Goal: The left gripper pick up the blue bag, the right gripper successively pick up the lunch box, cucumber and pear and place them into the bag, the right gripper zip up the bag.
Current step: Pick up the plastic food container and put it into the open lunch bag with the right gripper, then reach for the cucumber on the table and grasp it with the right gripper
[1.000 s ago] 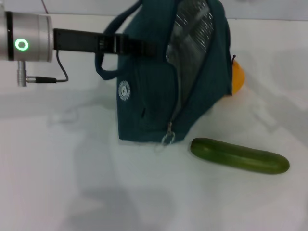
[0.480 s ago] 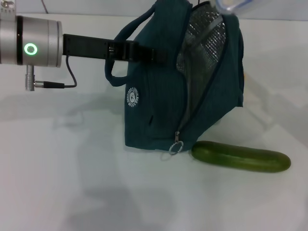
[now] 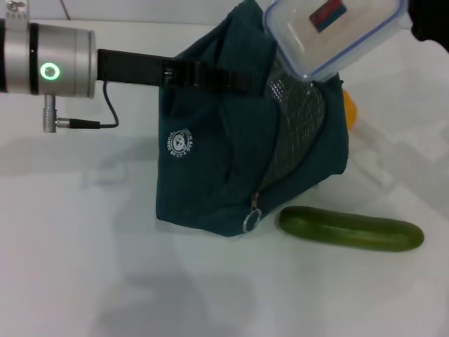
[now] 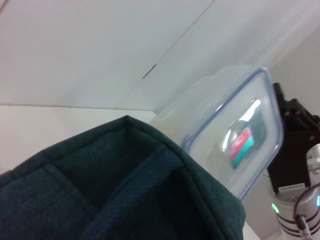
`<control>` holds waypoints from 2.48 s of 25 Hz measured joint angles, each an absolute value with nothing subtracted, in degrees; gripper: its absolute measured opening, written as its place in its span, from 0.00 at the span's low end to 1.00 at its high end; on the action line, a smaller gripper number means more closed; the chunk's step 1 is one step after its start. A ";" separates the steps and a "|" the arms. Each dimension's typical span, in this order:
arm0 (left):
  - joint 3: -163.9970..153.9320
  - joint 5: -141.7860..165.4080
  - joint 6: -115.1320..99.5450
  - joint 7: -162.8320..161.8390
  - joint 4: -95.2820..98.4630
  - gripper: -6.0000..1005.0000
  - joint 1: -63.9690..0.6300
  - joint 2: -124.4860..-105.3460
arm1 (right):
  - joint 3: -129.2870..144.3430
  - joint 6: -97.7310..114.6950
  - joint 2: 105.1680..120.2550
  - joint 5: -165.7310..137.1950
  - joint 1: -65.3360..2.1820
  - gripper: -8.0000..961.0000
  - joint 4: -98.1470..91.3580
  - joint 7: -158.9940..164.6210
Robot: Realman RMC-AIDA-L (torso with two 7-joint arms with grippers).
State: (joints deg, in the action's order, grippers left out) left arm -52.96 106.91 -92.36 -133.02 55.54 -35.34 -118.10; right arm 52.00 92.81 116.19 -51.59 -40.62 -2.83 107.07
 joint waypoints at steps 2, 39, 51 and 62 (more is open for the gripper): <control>-52.94 106.90 -92.35 -132.56 54.69 0.05 -35.85 -118.08 | 52.73 92.02 116.19 -51.60 -40.92 0.11 -2.88 106.77; -47.15 106.77 -91.54 -128.92 52.29 0.05 -37.71 -118.16 | 57.44 84.46 116.19 -51.60 -43.31 0.11 -2.31 104.95; -47.29 106.77 -91.58 -128.75 52.29 0.05 -37.68 -118.14 | 60.71 85.30 116.19 -51.43 -46.29 0.22 -2.51 104.85; -46.94 106.78 -91.51 -128.73 52.30 0.05 -37.30 -117.98 | 60.68 87.81 116.20 -51.04 -46.23 0.56 -4.52 104.82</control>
State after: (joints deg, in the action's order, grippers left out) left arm -46.94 106.78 -91.51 -128.73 52.30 -37.30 -117.98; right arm 60.68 87.81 116.20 -51.04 -46.23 -4.52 104.82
